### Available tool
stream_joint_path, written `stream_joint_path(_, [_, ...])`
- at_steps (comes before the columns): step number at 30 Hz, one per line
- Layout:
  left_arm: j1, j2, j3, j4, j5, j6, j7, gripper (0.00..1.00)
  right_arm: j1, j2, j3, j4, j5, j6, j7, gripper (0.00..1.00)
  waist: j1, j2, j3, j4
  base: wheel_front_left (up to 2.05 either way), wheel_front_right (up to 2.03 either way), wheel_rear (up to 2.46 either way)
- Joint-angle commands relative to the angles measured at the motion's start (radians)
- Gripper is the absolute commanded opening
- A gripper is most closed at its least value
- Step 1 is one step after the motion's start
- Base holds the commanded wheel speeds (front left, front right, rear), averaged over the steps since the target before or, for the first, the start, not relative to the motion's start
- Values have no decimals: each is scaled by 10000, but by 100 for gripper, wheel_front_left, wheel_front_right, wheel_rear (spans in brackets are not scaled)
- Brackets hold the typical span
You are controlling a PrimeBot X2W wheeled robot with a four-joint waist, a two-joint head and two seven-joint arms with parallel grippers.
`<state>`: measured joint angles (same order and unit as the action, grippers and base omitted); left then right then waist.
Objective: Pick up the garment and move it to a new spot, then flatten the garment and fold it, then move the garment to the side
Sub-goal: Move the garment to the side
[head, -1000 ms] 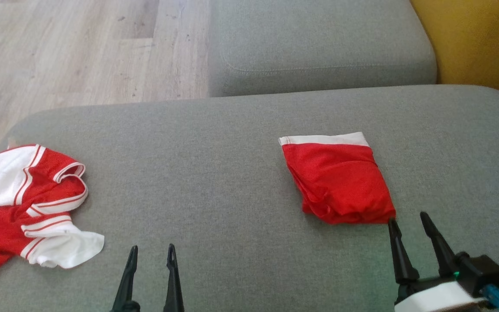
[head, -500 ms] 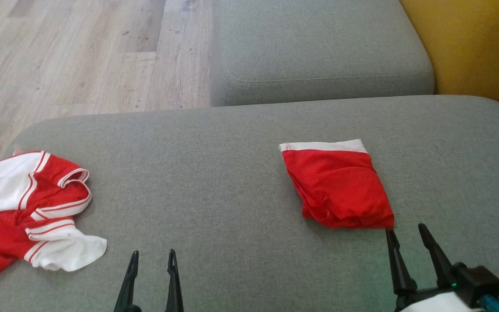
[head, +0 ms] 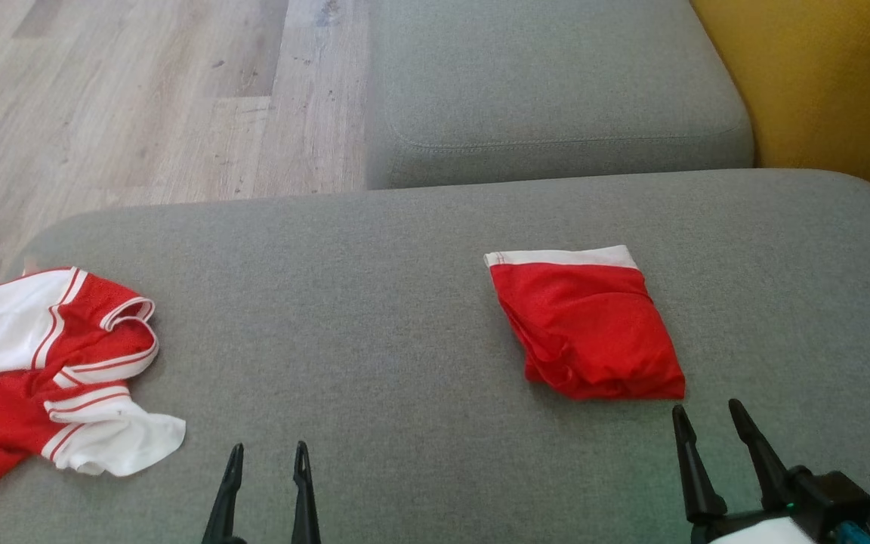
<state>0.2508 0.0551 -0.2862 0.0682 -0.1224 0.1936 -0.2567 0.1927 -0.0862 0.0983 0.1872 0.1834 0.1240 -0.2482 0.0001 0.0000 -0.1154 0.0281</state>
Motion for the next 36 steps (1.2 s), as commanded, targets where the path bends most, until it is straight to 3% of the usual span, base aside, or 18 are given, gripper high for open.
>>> stream_joint_path(1, [-329,-49,282,-251,-44,22,-51,100,-281,-55,195,-279,-8,67,-135,100,-1,0,-6,-1,0,0,0])
stream_joint_path(15, [-516,-49,159,-291,-83,19,-51,100,-869,-331,423,141,-71,67,-135,100,-1,0,545,-8,0,0,0])
stream_joint_path(21, [-742,-49,-98,-446,-160,-6,-51,100,-2347,-513,-72,1726,-112,67,-44,100,-1,0,1371,-6,0,0,0])
stream_joint_path(29, [-1600,-49,-506,-483,-291,-4,-51,100,-5135,-1137,-409,3772,778,67,1341,100,-1,0,2778,205,0,0,0])
stream_joint_path(36, [-2382,-49,-850,-550,-421,-11,-51,100,-6711,-1497,518,5347,1903,67,2304,100,-1,0,3442,375,0,0,0])
